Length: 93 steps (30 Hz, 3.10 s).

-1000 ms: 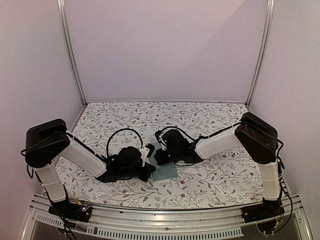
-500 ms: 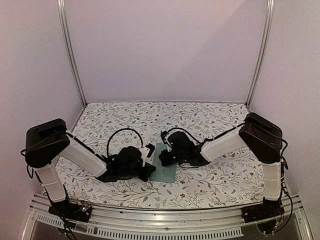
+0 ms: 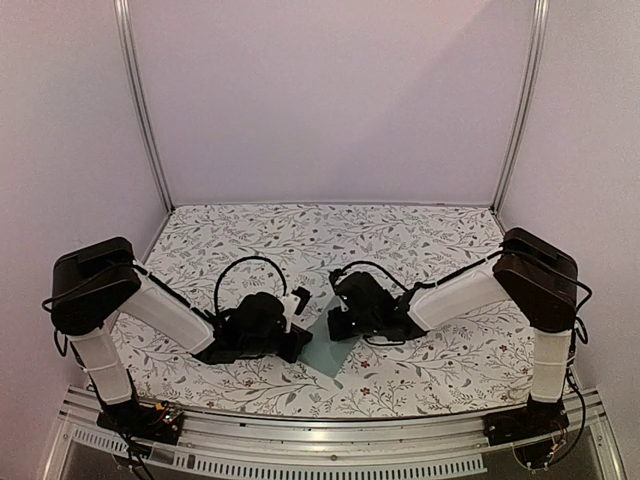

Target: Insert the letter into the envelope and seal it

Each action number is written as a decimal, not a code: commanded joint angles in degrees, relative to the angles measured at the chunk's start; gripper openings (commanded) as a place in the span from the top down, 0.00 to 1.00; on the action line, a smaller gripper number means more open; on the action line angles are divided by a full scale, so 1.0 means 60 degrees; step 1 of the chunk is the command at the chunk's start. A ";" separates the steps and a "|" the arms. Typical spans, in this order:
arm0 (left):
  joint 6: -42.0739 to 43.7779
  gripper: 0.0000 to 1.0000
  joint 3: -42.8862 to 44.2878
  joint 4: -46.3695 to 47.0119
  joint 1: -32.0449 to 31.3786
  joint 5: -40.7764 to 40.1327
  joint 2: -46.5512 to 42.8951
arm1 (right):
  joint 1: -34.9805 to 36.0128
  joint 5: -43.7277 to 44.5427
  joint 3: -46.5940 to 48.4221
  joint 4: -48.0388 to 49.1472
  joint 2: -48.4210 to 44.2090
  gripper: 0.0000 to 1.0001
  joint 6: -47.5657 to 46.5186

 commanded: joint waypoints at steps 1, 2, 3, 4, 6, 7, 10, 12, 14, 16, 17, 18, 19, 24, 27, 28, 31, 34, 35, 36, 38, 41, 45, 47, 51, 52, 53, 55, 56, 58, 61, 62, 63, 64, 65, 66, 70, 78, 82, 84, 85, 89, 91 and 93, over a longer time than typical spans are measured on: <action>0.0024 1.00 0.0053 -0.0511 -0.0135 0.0008 0.0247 | 0.0510 0.0350 -0.0311 -0.1851 -0.0242 1.00 0.0283; 0.0034 1.00 0.0057 -0.0497 -0.0136 0.0015 0.0256 | 0.0562 0.0394 -0.0308 -0.1852 -0.0301 1.00 0.0299; 0.0032 1.00 0.0066 -0.0495 -0.0132 0.0012 0.0264 | 0.0610 0.0430 -0.0308 -0.1852 -0.0392 1.00 0.0318; 0.0035 1.00 0.0077 -0.0495 -0.0126 0.0023 0.0272 | 0.0644 0.0440 -0.0295 -0.1852 -0.0442 1.00 0.0321; 0.0042 1.00 0.0079 -0.0500 -0.0137 0.0033 0.0271 | 0.0699 0.0425 -0.0234 -0.2081 -0.0472 1.00 0.0301; 0.0036 1.00 0.0087 -0.0501 -0.0134 0.0038 0.0277 | 0.0728 0.0440 -0.0201 -0.2121 -0.0476 1.00 0.0283; 0.0044 1.00 0.0092 -0.0503 -0.0140 0.0069 0.0274 | 0.0738 0.0301 -0.0145 -0.2064 -0.0441 1.00 0.0250; 0.0049 1.00 0.0085 -0.0510 -0.0134 0.0063 0.0290 | 0.0766 0.0271 -0.0125 -0.2065 -0.0413 1.00 0.0240; 0.0052 1.00 0.0090 -0.0496 -0.0131 0.0063 0.0287 | 0.0768 0.0291 -0.0131 -0.2059 -0.0375 1.00 0.0235; 0.0054 1.00 0.0107 -0.0495 -0.0138 0.0070 0.0319 | 0.0768 0.0291 -0.0107 -0.2086 -0.0291 1.00 0.0235; 0.0064 1.00 0.0107 -0.0495 -0.0131 0.0070 0.0331 | 0.0768 0.0267 -0.0103 -0.2118 -0.0246 1.00 0.0235; 0.0065 1.00 0.0129 -0.0495 -0.0141 0.0081 0.0341 | 0.0764 0.0272 -0.0101 -0.2127 -0.0224 1.00 0.0224; 0.0056 1.00 0.0125 -0.0495 -0.0137 0.0072 0.0363 | 0.0767 0.0301 -0.0132 -0.2161 -0.0220 1.00 0.0228; 0.0053 1.00 0.0111 -0.0496 -0.0157 0.0110 0.0258 | 0.0766 0.0518 -0.0483 -0.2226 -0.0565 1.00 0.0317; 0.0093 1.00 0.0019 -0.0482 -0.0345 0.0163 -0.0145 | 0.0768 0.0479 -0.0666 -0.2074 -0.0679 1.00 0.0380; 0.0123 1.00 0.0008 -0.0495 -0.0461 0.0096 -0.0310 | 0.0768 0.0423 -0.0698 -0.2005 -0.0659 1.00 0.0381; 0.0172 1.00 -0.0031 -0.0564 -0.0717 -0.0225 -0.0614 | 0.0768 0.0281 -0.0632 -0.1940 -0.0386 1.00 0.0396; 0.0172 1.00 -0.0044 -0.0617 -0.0804 -0.0333 -0.0732 | 0.0768 0.0206 -0.0615 -0.1940 -0.0133 1.00 0.0450; 0.0186 1.00 -0.0038 -0.0626 -0.0833 -0.0350 -0.0768 | 0.0768 0.0202 -0.0635 -0.1940 -0.0083 1.00 0.0474; 0.0197 1.00 -0.0030 -0.0639 -0.0869 -0.0374 -0.0818 | 0.0768 0.0199 -0.0662 -0.1816 -0.0064 1.00 0.0481; 0.0209 1.00 -0.0024 -0.0667 -0.0954 -0.0397 -0.0909 | 0.0768 0.0179 -0.0719 -0.1659 -0.0043 1.00 0.0511; 0.0195 1.00 -0.0002 -0.0717 -0.1030 -0.0511 -0.0945 | 0.0768 0.0167 -0.0790 -0.1588 -0.0035 1.00 0.0578; 0.0094 1.00 0.0119 -0.0988 -0.1026 -0.0664 -0.0830 | 0.0760 0.0123 -0.0777 -0.1496 0.0051 1.00 0.0582; 0.0006 1.00 0.0152 -0.1057 -0.1031 -0.0673 -0.0836 | 0.0768 0.0096 -0.0751 -0.1472 0.0085 1.00 0.0586; -0.0115 1.00 0.0255 -0.1262 -0.1025 -0.0727 -0.0740 | 0.0768 0.0067 -0.0718 -0.1473 0.0146 1.00 0.0572; -0.0122 1.00 0.0305 -0.1325 -0.1020 -0.0727 -0.0670 | 0.0768 0.0063 -0.0718 -0.1475 0.0158 1.00 0.0572; -0.0123 1.00 0.0359 -0.1373 -0.1032 -0.0709 -0.0595 | 0.0768 0.0065 -0.0718 -0.1465 0.0161 1.00 0.0571; -0.0090 1.00 0.0476 -0.1406 -0.1024 -0.0599 -0.0482 | 0.0767 0.0056 -0.0725 -0.1483 0.0162 1.00 0.0569; -0.0084 1.00 0.0523 -0.1416 -0.1023 -0.0502 -0.0423 | 0.0768 0.0047 -0.0731 -0.1473 0.0162 1.00 0.0584; -0.0068 1.00 0.0582 -0.1436 -0.1032 -0.0389 -0.0347 | 0.0768 0.0052 -0.0732 -0.1481 0.0162 1.00 0.0586; -0.0067 1.00 0.0669 -0.1525 -0.1042 -0.0368 -0.0240 | 0.0768 0.0073 -0.0732 -0.1498 0.0162 1.00 0.0575; -0.0073 1.00 0.0698 -0.1552 -0.1037 -0.0350 -0.0199 | 0.0768 0.0063 -0.0725 -0.1491 0.0162 1.00 0.0561; -0.0082 1.00 0.0736 -0.1601 -0.1041 -0.0374 -0.0148 | 0.0768 0.0067 -0.0719 -0.1490 0.0162 1.00 0.0570; -0.0103 1.00 0.0785 -0.1649 -0.1051 -0.0396 -0.0083 | 0.0768 0.0071 -0.0718 -0.1496 0.0155 1.00 0.0571; -0.0119 1.00 0.0840 -0.1723 -0.1032 -0.0442 0.0002 | 0.0768 0.0067 -0.0718 -0.1500 0.0150 1.00 0.0560; -0.0156 1.00 0.0897 -0.1791 -0.1024 -0.0518 0.0101 | 0.0768 0.0067 -0.0718 -0.1510 0.0148 1.00 0.0570; -0.0168 1.00 0.1095 -0.1955 -0.0988 -0.0597 0.0432 | 0.0768 0.0066 -0.0730 -0.1515 0.0079 1.00 0.0558; -0.0154 1.00 0.1150 -0.1800 -0.0821 -0.0401 0.0792 | 0.0768 0.0145 -0.0758 -0.1657 -0.0712 1.00 0.0173; -0.0149 1.00 0.1121 -0.1755 -0.0803 -0.0341 0.0765 | 0.0768 -0.0013 -0.0844 -0.1545 -0.1165 1.00 0.0035; -0.0127 1.00 0.1106 -0.1730 -0.0793 -0.0328 0.0773 | 0.0760 -0.0085 -0.0903 -0.1439 -0.1237 1.00 0.0017; -0.0137 1.00 0.1102 -0.1715 -0.0786 -0.0318 0.0785 | 0.0767 -0.0095 -0.0920 -0.1394 -0.1228 1.00 0.0015; -0.0116 1.00 0.1120 -0.1693 -0.0770 -0.0269 0.0835 | 0.0768 -0.0075 -0.0905 -0.1377 -0.1017 1.00 0.0025; -0.0118 1.00 0.1120 -0.1683 -0.0758 -0.0267 0.0837 | 0.0769 -0.0072 -0.0928 -0.1383 -0.0932 1.00 0.0035; -0.0114 1.00 0.1115 -0.1679 -0.0758 -0.0248 0.0811 | 0.0768 -0.0025 -0.1022 -0.1362 -0.0895 1.00 0.0091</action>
